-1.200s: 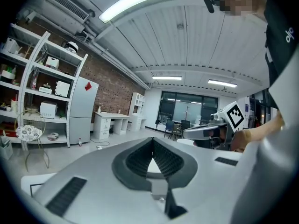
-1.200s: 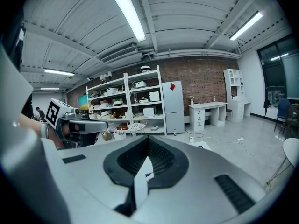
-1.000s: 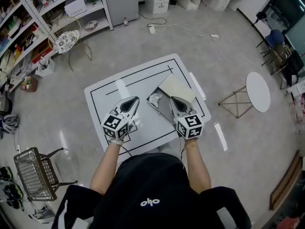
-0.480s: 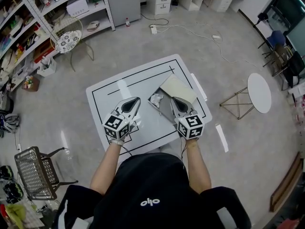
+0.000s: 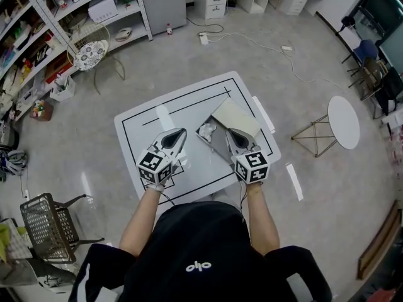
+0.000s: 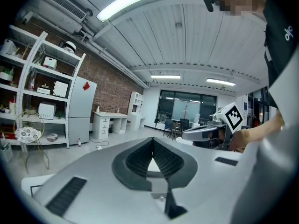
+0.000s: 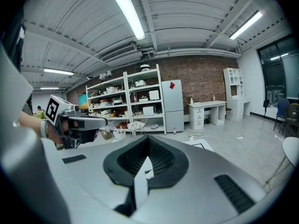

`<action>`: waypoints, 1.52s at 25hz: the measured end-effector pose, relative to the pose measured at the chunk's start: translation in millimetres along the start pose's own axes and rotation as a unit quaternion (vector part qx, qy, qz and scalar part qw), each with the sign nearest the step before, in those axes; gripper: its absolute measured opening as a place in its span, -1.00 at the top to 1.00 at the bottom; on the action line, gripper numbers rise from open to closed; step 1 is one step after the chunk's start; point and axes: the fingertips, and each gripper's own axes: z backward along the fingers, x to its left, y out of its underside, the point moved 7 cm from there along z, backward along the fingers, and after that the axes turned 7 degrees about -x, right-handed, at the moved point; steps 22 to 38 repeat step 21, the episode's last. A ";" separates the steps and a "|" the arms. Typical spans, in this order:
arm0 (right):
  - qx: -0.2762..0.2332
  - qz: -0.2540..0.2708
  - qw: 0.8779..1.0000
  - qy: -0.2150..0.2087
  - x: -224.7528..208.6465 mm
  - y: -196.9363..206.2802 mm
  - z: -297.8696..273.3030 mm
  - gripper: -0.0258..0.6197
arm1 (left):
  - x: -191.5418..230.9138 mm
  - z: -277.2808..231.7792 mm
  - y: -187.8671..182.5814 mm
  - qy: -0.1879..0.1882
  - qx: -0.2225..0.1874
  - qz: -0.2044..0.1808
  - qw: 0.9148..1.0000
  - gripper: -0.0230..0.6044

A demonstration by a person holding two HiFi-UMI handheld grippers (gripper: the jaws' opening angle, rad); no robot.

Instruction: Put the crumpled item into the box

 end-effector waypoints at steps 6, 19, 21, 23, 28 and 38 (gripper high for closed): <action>0.002 -0.002 1.000 -0.002 -2.5 1.2 -2.4 0.89 | 1.4 -2.2 1.2 -0.002 0.004 0.002 1.000 0.90; 0.010 -0.007 1.000 -0.012 -9.0 4.7 -10.9 0.89 | 6.0 -10.4 5.4 -0.003 0.005 -0.001 1.000 0.90; 0.010 -0.008 1.000 -0.012 -11.0 5.0 -11.0 0.89 | 5.5 -12.2 5.7 -0.003 0.007 0.000 1.000 0.90; 0.010 -0.008 1.000 -0.012 -11.0 5.0 -11.0 0.89 | 5.5 -12.2 5.7 -0.003 0.007 0.000 1.000 0.90; 0.010 -0.008 1.000 -0.012 -11.0 5.0 -11.0 0.89 | 5.5 -12.2 5.7 -0.003 0.007 0.000 1.000 0.90; 0.010 -0.008 1.000 -0.012 -11.0 5.0 -11.0 0.89 | 5.5 -12.2 5.7 -0.003 0.007 0.000 1.000 0.90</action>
